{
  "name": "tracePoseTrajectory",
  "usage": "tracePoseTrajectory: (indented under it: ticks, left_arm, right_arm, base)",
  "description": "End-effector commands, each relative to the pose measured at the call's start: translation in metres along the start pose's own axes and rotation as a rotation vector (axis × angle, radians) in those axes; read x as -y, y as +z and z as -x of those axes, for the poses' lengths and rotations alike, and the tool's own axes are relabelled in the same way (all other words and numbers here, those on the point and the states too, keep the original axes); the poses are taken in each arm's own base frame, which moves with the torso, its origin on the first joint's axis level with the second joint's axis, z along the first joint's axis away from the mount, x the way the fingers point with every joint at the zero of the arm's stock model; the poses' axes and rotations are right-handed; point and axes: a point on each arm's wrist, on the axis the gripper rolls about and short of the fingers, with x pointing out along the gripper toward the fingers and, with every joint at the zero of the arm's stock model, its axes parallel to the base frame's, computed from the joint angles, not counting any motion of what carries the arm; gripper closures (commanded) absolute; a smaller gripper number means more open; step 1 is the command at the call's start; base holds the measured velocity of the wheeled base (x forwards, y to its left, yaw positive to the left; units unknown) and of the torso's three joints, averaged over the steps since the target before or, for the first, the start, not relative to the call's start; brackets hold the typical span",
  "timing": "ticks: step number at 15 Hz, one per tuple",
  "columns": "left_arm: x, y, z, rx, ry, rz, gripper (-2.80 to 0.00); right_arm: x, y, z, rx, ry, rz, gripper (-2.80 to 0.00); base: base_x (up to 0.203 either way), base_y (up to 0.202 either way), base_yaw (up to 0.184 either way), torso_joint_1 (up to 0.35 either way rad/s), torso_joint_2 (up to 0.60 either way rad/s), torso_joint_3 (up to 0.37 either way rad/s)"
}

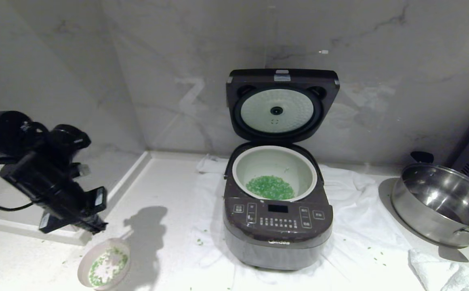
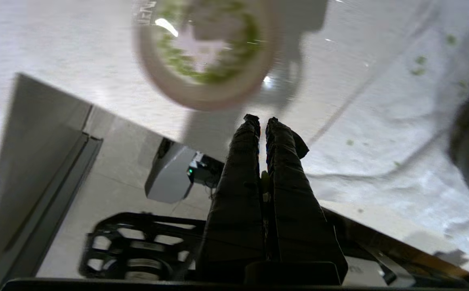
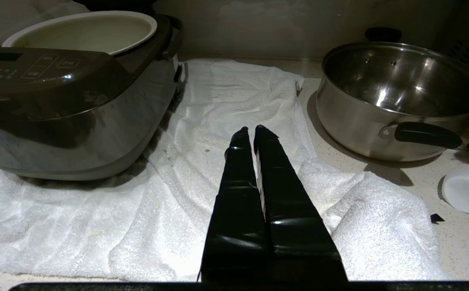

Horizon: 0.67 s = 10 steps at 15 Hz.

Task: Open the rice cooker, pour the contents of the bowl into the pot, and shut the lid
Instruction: Pick up the bowl on the table

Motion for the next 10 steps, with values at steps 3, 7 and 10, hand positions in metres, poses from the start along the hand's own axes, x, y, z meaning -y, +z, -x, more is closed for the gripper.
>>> tracePoseTrajectory:
  ticks: [3, 7, 10]
  left_arm:
    - [-0.079, -0.028, 0.019, 0.123, 0.039, 0.045, 0.00]
    - [-0.086, -0.018, 0.001, 0.118, 0.046, 0.046, 0.00]
    - [-0.105, -0.009, -0.016, 0.143, 0.064, 0.058, 0.00]
  right_arm:
    - [0.000, 0.000, 0.000, -0.002, 0.000, 0.000, 0.00]
    - [0.000, 0.000, 0.000, -0.001, 0.000, 0.000, 0.00]
    - [0.000, 0.000, 0.000, -0.001, 0.000, 0.000, 0.00]
  base:
    - [0.000, 0.000, 0.000, 0.000, 0.00, 0.000]
    - [0.000, 0.000, 0.000, 0.000, 0.00, 0.000]
    - [0.000, 0.000, 0.000, 0.000, 0.00, 0.000]
